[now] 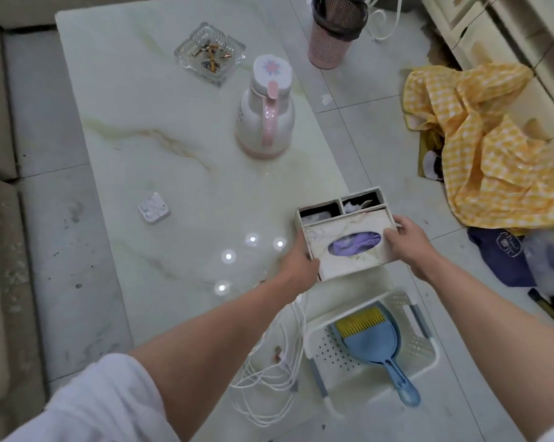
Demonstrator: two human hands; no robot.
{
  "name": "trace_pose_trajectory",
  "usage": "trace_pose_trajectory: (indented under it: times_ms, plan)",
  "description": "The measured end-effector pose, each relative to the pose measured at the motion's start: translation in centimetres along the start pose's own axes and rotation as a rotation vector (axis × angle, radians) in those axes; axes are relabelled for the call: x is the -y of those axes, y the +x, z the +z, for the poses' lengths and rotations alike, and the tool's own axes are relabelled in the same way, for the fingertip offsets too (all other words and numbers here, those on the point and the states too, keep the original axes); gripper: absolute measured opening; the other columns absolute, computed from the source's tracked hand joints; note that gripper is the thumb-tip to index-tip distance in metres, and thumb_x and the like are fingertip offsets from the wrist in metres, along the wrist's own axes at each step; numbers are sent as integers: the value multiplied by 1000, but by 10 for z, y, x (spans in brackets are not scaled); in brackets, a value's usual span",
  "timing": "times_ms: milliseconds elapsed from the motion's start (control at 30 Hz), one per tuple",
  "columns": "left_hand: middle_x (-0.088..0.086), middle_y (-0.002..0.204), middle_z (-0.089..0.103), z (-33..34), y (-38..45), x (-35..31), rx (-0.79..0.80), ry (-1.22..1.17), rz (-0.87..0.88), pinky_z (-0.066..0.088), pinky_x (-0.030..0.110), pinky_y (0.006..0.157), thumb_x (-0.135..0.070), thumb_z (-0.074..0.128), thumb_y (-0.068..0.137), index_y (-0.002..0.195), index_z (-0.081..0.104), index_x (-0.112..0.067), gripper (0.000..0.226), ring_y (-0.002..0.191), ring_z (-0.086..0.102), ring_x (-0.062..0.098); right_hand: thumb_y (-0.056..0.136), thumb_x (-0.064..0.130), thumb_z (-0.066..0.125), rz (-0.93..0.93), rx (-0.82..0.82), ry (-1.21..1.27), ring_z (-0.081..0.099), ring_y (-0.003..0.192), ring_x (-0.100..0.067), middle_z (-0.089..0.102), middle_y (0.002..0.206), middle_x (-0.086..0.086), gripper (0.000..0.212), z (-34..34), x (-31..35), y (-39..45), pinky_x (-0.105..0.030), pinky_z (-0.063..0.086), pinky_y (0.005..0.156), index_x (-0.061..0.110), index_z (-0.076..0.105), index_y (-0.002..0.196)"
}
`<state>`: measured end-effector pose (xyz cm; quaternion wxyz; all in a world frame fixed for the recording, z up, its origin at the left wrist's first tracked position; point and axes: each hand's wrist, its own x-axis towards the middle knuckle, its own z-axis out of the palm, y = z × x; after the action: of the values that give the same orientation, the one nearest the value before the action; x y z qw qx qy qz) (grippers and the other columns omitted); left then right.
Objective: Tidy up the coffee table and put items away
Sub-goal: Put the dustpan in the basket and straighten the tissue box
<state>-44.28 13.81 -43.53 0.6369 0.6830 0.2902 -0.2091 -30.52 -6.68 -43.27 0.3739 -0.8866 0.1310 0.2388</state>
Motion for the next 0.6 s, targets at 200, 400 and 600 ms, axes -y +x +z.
trace_pose_trajectory:
  times_ms: [200, 400, 600]
  plan:
    - [13, 121, 66, 17, 9, 7, 35, 43, -102, 60, 44, 84, -33, 65, 88, 155, 6, -38, 89, 95, 69, 33, 92, 6, 44, 49, 68, 58, 63, 103, -24, 62, 123, -7, 47, -1, -30, 2, -34, 53, 78, 23, 51, 135]
    - [20, 135, 55, -4, 45, -11, 16, 213, -16, 53, 48, 96, -38, 73, 87, 154, 10, -24, 93, 116, 60, 38, 96, 13, 43, 23, 123, -21, 58, 113, -26, 58, 128, -2, 50, -6, -33, 5, -47, 51, 98, 28, 41, 144]
    - [9, 118, 66, -12, 26, 15, 16, 82, -50, 60, 47, 76, -32, 71, 88, 147, 19, -29, 79, 80, 61, 21, 97, 10, 40, -47, 157, -57, 56, 113, -23, 56, 126, 0, 51, 4, -32, -13, -40, 48, 98, 22, 40, 146]
